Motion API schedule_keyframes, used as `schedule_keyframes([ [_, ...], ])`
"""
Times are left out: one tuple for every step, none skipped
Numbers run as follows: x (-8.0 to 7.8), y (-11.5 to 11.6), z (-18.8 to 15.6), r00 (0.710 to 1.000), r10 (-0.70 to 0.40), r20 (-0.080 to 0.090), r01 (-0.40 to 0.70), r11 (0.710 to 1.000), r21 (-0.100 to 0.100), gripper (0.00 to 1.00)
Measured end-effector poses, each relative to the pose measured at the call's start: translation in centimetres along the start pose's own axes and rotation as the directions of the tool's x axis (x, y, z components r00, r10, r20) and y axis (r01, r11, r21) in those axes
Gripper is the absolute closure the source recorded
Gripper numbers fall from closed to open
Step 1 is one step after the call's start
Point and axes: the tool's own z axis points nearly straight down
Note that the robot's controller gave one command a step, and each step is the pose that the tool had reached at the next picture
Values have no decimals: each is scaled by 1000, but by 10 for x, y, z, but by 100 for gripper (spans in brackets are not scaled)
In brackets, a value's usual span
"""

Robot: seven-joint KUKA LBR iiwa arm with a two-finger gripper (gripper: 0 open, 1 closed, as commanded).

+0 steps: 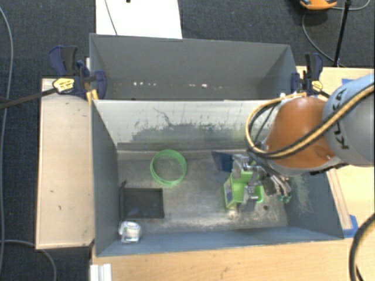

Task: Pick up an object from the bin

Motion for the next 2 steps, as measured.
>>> schedule_keyframes([
  [7, 0, 18, 998, -62, 26, 62, 998, 1, 100],
  [0, 0, 8, 997, -79, -5, 79, 997, -2, 100],
])
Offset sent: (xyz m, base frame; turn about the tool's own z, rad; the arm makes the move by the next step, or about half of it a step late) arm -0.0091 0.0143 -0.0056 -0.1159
